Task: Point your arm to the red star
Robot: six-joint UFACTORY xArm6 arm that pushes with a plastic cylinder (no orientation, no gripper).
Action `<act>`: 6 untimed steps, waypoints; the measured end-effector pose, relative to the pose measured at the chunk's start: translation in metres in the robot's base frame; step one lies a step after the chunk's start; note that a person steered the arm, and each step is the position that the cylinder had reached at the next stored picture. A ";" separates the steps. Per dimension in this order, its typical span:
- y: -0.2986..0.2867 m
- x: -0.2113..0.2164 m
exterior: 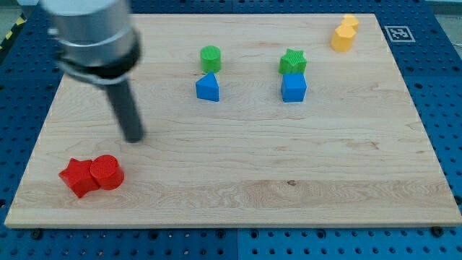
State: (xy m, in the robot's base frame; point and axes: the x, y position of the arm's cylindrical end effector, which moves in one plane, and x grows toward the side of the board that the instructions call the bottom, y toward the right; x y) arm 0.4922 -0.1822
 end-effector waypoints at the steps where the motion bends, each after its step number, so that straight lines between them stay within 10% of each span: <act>1: -0.104 0.000; 4: -0.121 0.009; 6: -0.086 0.098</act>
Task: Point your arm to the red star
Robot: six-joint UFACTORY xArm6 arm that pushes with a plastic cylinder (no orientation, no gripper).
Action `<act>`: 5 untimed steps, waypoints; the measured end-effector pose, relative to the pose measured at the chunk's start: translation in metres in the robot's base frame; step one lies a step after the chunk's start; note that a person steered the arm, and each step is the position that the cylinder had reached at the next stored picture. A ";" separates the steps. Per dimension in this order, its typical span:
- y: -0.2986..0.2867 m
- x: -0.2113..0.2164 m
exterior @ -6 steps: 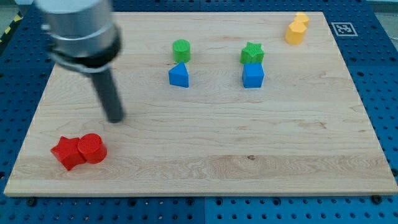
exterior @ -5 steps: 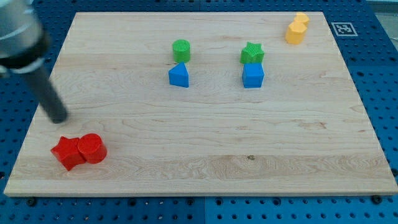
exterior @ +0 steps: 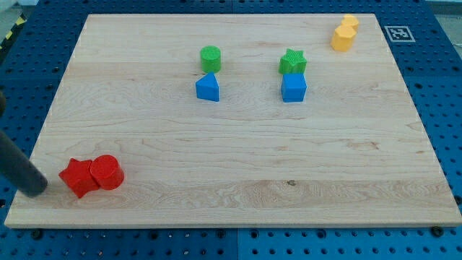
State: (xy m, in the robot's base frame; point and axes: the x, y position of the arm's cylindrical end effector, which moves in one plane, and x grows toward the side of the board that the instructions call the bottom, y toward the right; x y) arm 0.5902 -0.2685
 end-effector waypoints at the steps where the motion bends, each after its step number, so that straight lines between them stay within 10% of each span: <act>1: 0.001 0.004; 5: 0.035 -0.022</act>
